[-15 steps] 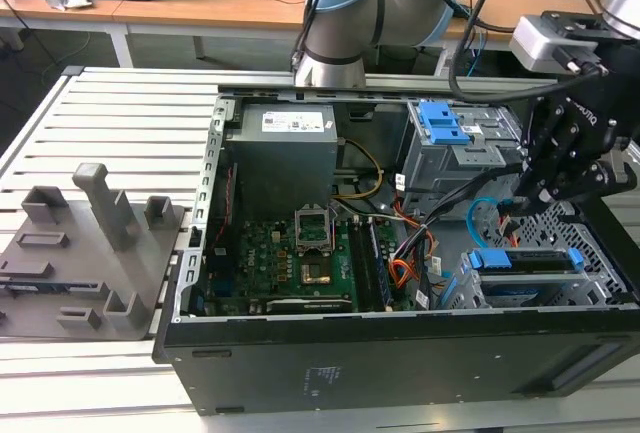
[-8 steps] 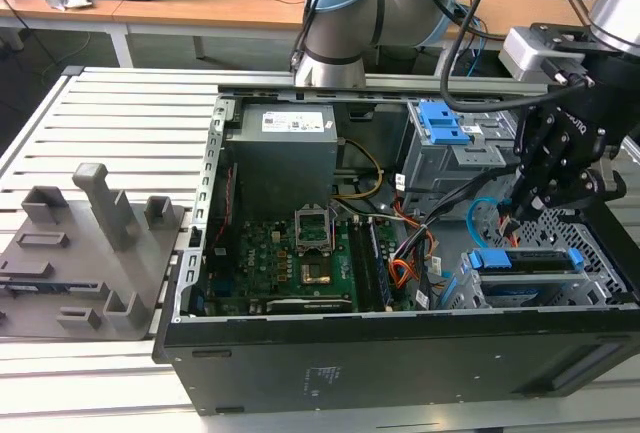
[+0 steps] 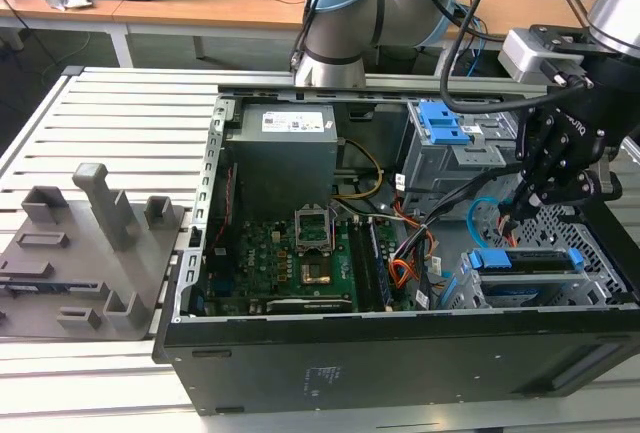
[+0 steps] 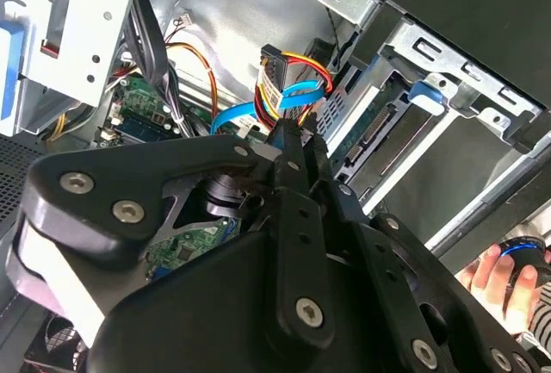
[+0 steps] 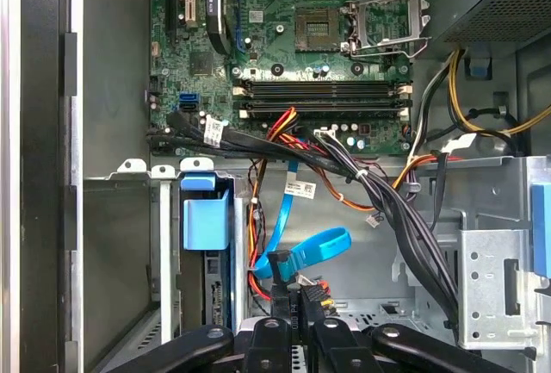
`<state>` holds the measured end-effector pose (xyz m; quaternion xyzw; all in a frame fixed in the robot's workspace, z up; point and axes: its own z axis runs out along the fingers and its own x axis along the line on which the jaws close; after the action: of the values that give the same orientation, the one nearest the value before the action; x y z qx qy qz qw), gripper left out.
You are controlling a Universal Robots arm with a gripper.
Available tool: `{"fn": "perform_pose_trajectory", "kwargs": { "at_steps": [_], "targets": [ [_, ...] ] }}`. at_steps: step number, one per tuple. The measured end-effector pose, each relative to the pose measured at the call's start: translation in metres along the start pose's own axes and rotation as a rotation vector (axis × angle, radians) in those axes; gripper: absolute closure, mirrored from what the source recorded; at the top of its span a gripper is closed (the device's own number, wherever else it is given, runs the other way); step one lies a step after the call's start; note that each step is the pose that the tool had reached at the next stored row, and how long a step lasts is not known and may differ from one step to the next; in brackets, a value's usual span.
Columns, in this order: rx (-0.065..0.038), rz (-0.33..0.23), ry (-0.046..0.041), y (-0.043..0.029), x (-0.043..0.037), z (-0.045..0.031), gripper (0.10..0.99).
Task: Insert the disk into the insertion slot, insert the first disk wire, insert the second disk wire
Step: 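Insert the first disk wire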
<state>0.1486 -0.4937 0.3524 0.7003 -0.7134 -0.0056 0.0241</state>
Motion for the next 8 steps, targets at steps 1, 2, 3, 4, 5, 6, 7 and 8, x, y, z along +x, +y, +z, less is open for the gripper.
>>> {"fn": "perform_pose_trajectory", "kwargs": {
  "at_steps": [1,2,3,4,5,6,7,8],
  "targets": [
    [0.000,0.000,0.0001,0.0000,0.0000,0.0000,0.918],
    [0.000,0.000,0.0001,0.0000,0.0000,0.0000,0.918],
    [0.000,0.000,0.0002,0.0000,0.0000,0.0001,0.918],
    [0.000,0.000,0.0001,-0.0014,-0.0001,0.0001,0.918],
    [-0.001,0.000,0.0003,-0.0076,-0.0002,-0.0002,0.918],
    [-0.001,0.000,0.0002,-0.0094,-0.0002,-0.0002,0.918],
    [-0.001,0.000,0.0002,-0.0102,-0.0003,-0.0002,0.918],
    [-0.001,0.000,0.0001,-0.0103,-0.0003,-0.0002,0.918]
  ]
}}
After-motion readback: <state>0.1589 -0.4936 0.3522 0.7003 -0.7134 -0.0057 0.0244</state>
